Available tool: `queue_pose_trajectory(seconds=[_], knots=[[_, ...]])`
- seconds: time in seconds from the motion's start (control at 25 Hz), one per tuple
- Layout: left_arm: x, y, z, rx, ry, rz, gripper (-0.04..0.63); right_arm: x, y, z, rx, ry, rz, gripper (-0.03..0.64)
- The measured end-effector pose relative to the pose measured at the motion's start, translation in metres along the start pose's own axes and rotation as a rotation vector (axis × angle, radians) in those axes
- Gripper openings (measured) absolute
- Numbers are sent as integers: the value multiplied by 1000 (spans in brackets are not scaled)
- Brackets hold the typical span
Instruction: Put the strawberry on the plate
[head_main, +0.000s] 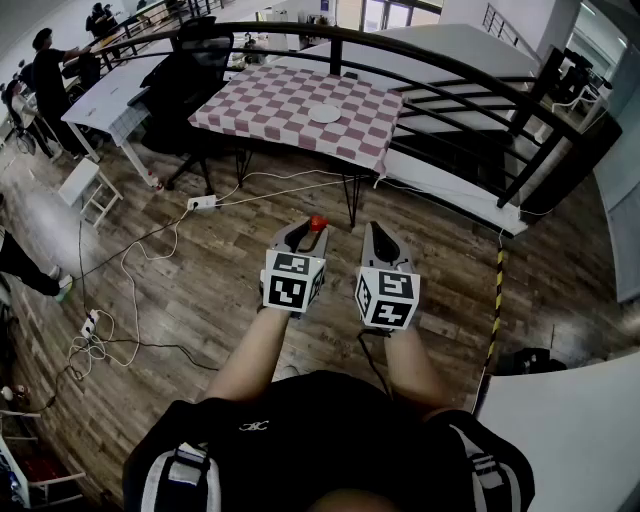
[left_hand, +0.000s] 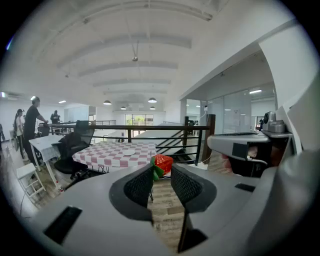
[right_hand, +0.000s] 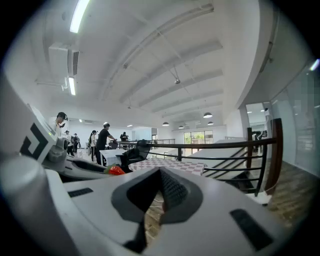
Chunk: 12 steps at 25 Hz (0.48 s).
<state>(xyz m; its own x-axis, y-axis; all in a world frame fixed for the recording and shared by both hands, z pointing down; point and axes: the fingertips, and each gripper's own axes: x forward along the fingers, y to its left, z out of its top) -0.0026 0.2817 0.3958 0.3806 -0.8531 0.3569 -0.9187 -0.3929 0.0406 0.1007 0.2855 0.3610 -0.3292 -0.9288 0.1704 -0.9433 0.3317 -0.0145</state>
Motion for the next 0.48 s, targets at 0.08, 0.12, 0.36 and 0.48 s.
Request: queue_pose_trajectory(seconds=[0.08,0.12,0.36,0.48], knots=[[0,7,-1,8,-3,1,114,4,5,0,13,-2,-10,8],[-1,11,-1,9,-4,0,113,6,9,1,18,-4,-11,8],[-9,46,-3,7,-6,-17,114,20,40,4,8,-11,-20,8],[-14,66,-8,12,-3,-31,114,27,57,7,10,-33,-49,8]])
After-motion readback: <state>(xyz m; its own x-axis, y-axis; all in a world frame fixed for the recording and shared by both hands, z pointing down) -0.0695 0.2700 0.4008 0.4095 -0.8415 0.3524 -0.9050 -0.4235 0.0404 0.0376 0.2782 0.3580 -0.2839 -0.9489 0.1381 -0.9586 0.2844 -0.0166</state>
